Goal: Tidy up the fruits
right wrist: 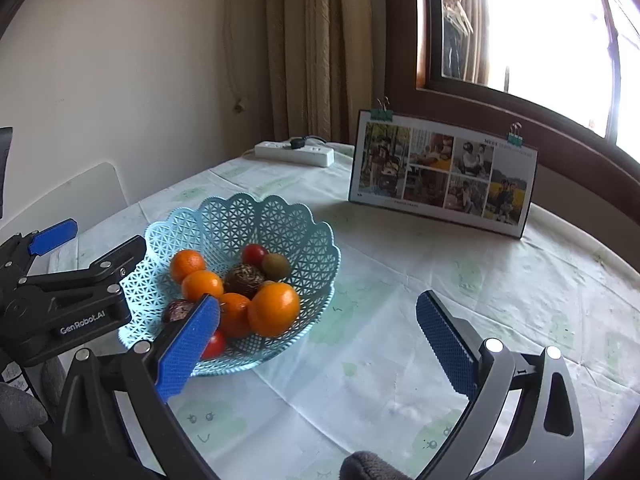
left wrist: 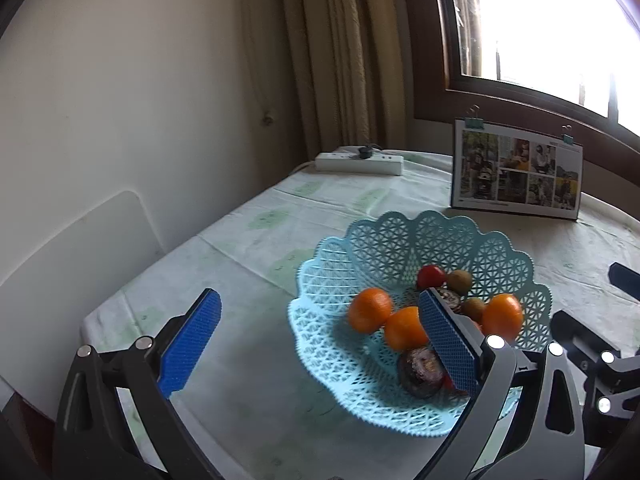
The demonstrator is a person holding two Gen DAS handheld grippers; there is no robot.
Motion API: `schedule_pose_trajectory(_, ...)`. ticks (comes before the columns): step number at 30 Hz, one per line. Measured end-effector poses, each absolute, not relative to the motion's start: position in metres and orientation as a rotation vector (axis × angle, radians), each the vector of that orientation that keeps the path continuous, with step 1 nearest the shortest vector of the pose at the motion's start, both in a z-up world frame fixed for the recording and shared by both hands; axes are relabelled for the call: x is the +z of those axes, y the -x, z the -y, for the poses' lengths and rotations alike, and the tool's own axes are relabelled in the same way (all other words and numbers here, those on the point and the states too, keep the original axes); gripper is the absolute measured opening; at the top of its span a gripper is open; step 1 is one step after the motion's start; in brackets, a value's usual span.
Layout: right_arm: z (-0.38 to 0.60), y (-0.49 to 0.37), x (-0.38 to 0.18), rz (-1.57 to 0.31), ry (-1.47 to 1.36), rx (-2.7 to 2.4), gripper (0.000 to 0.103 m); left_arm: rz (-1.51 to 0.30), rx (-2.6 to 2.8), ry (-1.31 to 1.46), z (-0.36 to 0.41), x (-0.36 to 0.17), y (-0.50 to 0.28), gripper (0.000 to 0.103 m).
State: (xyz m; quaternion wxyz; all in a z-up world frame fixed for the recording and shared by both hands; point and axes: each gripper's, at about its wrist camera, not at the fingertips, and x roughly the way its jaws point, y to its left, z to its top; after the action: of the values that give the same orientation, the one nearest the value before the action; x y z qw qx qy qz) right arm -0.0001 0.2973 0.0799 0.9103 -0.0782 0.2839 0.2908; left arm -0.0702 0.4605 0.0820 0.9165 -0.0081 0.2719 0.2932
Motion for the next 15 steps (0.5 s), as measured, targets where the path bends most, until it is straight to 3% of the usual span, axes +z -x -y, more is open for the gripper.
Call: schedule_pose_trajectory(15,-0.305,0.016,0.076,-0.617,0.187,0.678,0.098,-0.566,0.689,-0.003,-0.460,0.078,0.095,0.100)
